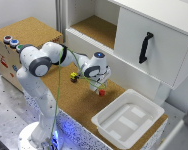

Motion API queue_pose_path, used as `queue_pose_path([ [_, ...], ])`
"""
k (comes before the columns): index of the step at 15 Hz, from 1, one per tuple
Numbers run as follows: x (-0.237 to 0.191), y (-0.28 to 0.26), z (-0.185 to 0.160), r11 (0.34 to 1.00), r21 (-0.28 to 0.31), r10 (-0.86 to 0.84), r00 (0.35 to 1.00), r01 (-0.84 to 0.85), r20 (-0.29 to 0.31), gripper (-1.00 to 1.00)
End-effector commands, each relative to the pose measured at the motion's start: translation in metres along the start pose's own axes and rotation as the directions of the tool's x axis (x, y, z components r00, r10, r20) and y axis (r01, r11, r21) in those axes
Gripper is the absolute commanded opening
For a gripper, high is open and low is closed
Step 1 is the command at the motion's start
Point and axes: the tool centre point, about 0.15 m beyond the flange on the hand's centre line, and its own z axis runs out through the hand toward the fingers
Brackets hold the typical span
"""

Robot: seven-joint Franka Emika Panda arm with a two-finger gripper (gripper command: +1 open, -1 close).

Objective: Rotate the pink block towards the right

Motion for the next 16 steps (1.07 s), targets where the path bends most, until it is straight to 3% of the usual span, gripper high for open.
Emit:
queue_pose_path([
  [1,-0.007,0.010,-0.039,0.951,-0.063,-0.300,0.952,0.304,0.065,1.00],
  [5,0.008,0.014,-0.046,0.842,-0.050,-0.532,0.843,0.537,0.076,1.00],
  [6,0.010,0.013,-0.045,0.798,-0.020,-0.599,0.797,0.602,0.080,1.00],
  [8,0.008,0.006,-0.043,0.653,0.015,-0.755,0.650,0.757,0.090,1.00],
  [9,0.000,-0.001,-0.039,0.510,-0.007,-0.855,0.508,0.860,0.102,1.00],
  [11,-0.002,-0.003,-0.026,0.346,-0.007,-0.931,0.344,0.938,0.126,1.00],
  [14,0.009,-0.003,-0.009,0.176,0.025,-0.981,0.173,0.984,0.088,1.00],
  [16,0.019,0.002,0.004,0.120,0.062,-0.991,0.115,0.991,0.073,1.00],
])
